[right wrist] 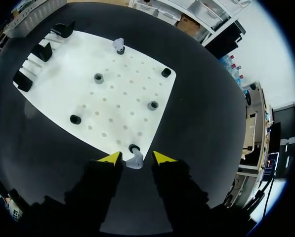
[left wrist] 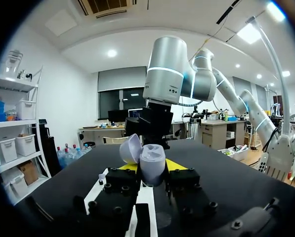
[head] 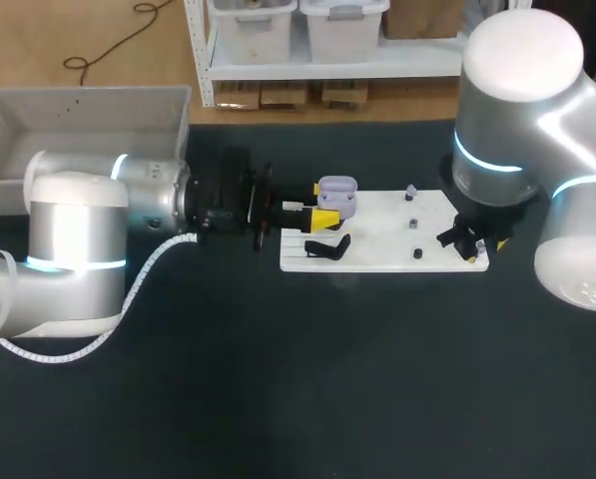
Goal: Pick up each earbud case from the left stands, insert the matching earbuds, close the lid, and place the case in the box.
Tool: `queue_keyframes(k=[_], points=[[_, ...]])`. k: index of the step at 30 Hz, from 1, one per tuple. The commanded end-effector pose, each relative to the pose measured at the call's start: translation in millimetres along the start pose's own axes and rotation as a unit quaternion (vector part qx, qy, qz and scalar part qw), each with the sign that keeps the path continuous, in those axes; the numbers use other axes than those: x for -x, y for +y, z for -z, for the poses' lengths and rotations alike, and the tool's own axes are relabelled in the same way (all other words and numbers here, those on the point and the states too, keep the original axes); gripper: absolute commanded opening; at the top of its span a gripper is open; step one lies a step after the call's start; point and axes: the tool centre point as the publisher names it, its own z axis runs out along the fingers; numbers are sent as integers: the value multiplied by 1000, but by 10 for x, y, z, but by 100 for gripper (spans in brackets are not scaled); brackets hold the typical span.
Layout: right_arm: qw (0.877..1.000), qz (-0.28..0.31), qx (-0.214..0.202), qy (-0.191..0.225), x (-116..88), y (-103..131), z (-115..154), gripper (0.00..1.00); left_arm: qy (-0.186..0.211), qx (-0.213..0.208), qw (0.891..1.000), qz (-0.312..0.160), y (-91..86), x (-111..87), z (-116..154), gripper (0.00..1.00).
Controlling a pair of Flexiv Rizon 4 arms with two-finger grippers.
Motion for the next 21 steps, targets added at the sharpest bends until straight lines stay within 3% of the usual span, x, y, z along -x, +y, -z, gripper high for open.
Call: queue_keyframes(k=[1,6,9,19,21], points=[[1000,-1,-1,-1,2,6,-12,36,-1,-1,1000,-1,7,-9,1,0],[1000,-1,0,0,-3,16,-29,33,-1,-1,1000,-1,7,-9,1,0],[1000,-1,0,-1,-5,23,-28,27,-1,-1,1000,-1,7,-9,1,0],[1000,-1,-2,-3,-12,24,-30,23,-1,-1,1000,-1,7,-9,1,0],[1000,-1,-3,-3,-13,25,-28,6,-1,-1,1000,-1,7,-9,1,0]])
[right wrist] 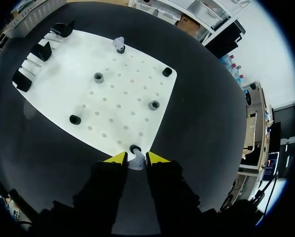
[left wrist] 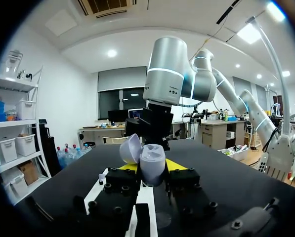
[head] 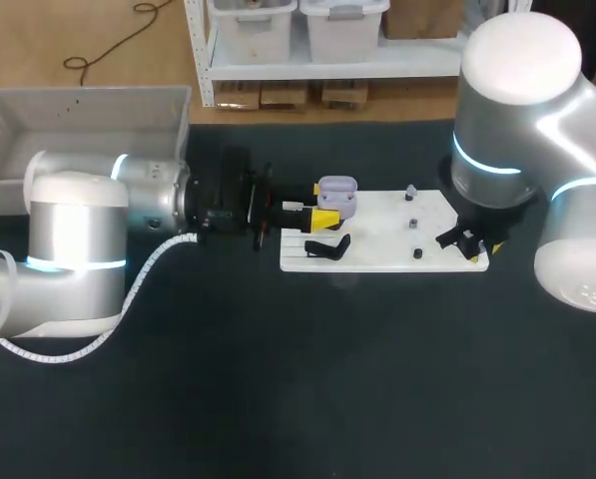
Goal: Pick up each earbud case from the left stands, insert the matching earbuds, close the lid, and place the case in the box.
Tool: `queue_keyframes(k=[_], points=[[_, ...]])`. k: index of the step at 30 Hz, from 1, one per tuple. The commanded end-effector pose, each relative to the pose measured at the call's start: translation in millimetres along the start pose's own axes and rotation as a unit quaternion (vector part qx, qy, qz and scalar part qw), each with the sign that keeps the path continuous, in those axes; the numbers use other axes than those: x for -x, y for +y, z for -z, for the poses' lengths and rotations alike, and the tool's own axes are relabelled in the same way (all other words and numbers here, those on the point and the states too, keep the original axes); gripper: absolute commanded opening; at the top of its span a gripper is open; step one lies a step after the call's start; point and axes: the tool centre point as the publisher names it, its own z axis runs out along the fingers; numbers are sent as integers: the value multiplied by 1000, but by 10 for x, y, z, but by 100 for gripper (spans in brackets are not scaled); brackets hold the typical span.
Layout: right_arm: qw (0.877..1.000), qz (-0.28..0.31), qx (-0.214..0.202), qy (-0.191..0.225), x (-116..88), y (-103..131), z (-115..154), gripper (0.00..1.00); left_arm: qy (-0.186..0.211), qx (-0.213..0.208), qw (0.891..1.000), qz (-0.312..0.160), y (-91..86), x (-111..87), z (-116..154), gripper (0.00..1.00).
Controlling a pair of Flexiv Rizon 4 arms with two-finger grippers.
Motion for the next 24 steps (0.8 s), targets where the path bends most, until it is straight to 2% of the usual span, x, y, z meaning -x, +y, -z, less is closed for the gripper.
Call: queue_keyframes(k=[1,6,11,16,20,24], points=[[1000,-1,-3,-3,-12,8,-4,0,-1,-1,1000,-1,7,-9,1,0],[1000,-2,-3,-7,-15,24,66,0,-1,-1,1000,-1,7,-9,1,0],[1000,-5,-7,-18,-38,53,275,0,-1,-1,1000,-1,7,-9,1,0],[1000,-10,-11,-24,-34,130,661,0,-1,-1,1000,-1,7,-9,1,0],[1000,-18,-7,-24,-1,264,1079,0,-1,-1,1000,-1,7,-9,1,0],[999,-39,17,22,42,472,1452,0,-1,-1,1000,-1,7,-9,1,0]])
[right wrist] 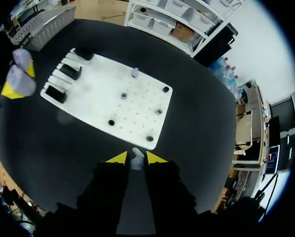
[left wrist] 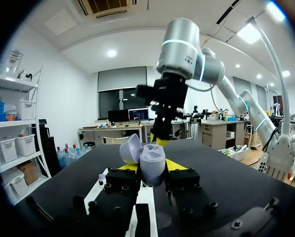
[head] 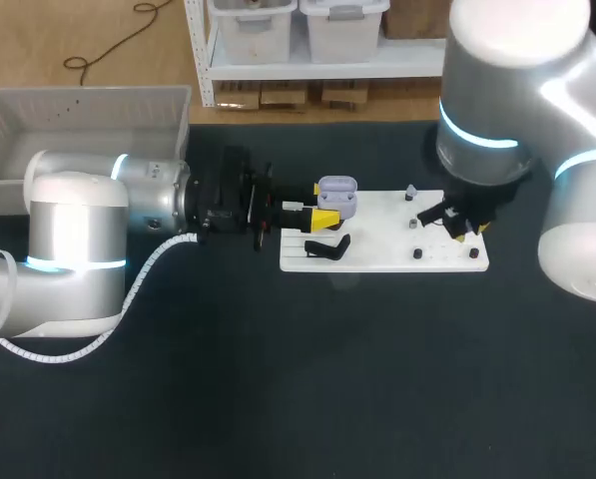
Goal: Pick up each earbud case from the left stands, insert the matching earbuds, close the lid, and place the case in the box.
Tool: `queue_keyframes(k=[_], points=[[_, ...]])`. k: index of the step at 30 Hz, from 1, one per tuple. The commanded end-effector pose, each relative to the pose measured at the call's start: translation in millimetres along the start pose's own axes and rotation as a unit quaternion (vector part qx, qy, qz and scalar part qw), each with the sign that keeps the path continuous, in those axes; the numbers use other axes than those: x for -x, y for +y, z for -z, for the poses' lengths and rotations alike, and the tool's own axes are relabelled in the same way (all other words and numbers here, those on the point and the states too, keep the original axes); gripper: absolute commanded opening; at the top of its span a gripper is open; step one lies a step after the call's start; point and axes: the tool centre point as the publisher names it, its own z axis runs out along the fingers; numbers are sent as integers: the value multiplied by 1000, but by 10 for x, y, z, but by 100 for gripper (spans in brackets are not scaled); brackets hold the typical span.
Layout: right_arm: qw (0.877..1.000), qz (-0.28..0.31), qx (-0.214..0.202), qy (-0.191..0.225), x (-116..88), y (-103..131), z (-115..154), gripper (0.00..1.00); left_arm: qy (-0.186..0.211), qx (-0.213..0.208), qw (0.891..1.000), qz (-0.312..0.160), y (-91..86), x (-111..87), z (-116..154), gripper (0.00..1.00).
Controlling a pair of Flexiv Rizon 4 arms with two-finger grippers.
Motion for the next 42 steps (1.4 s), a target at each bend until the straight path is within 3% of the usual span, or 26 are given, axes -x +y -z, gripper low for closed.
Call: queue_keyframes(k=[1,7,17,27,42], points=[[999,-17,14,50,62,175,578,0,-1,-1,1000,-1,7,-9,1,0],[995,-64,34,73,95,474,880,0,-1,-1,1000,-1,7,-9,1,0],[992,-90,6,89,136,813,929,0,-12,-11,1000,-5,-117,-128,-61,0],[987,-148,28,58,266,858,922,0,-23,-4,1000,-10,-121,-136,-27,0],[987,-149,28,55,270,865,918,0,-23,-4,1000,-10,-121,-136,-27,0]])
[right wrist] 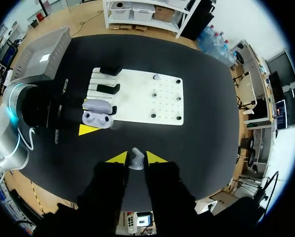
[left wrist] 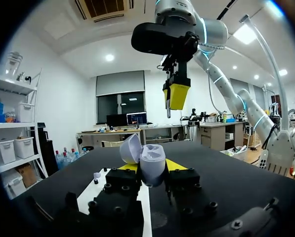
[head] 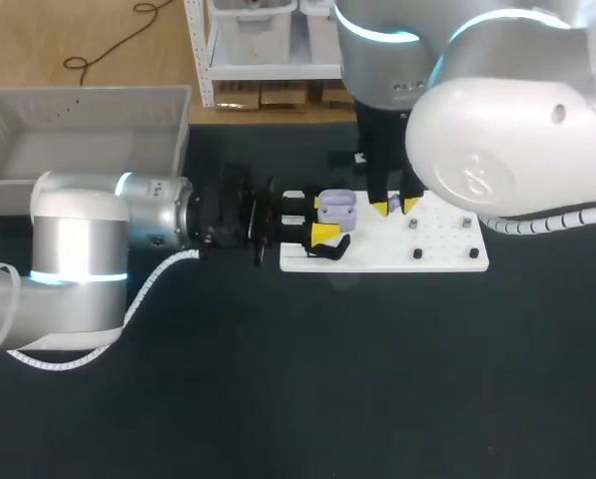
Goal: Pick up each earbud case from the left stands, insert the matching earbuds, close the lid, and place the case in the box.
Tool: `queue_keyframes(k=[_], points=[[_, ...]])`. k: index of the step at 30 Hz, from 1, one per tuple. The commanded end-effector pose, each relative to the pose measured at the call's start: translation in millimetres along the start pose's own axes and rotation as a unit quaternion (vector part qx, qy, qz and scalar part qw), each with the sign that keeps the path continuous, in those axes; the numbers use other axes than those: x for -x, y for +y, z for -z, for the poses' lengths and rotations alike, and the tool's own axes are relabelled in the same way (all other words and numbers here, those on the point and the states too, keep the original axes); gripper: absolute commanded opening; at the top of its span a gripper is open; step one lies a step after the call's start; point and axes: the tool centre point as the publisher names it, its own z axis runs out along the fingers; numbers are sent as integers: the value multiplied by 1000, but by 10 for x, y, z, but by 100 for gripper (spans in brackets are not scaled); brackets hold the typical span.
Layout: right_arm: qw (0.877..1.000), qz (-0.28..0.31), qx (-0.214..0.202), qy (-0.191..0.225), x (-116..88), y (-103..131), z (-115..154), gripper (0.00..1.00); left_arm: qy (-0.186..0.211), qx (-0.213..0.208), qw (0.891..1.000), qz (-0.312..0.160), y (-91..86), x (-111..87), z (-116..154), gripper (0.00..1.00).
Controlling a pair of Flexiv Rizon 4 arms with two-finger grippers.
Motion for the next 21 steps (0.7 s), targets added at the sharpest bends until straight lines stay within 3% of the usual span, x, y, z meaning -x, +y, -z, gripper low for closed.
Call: queue_keyframes(k=[1,11,21], points=[[1000,-1,0,-2,-13,-9,-4,0,-1,2,1000,-1,-8,-8,2,0],[1000,-12,-9,1,7,76,-35,0,13,3,1000,2,-24,-34,-2,0],[993,-110,-35,21,122,181,11,0,29,0,1000,-1,-50,9,3,0]])
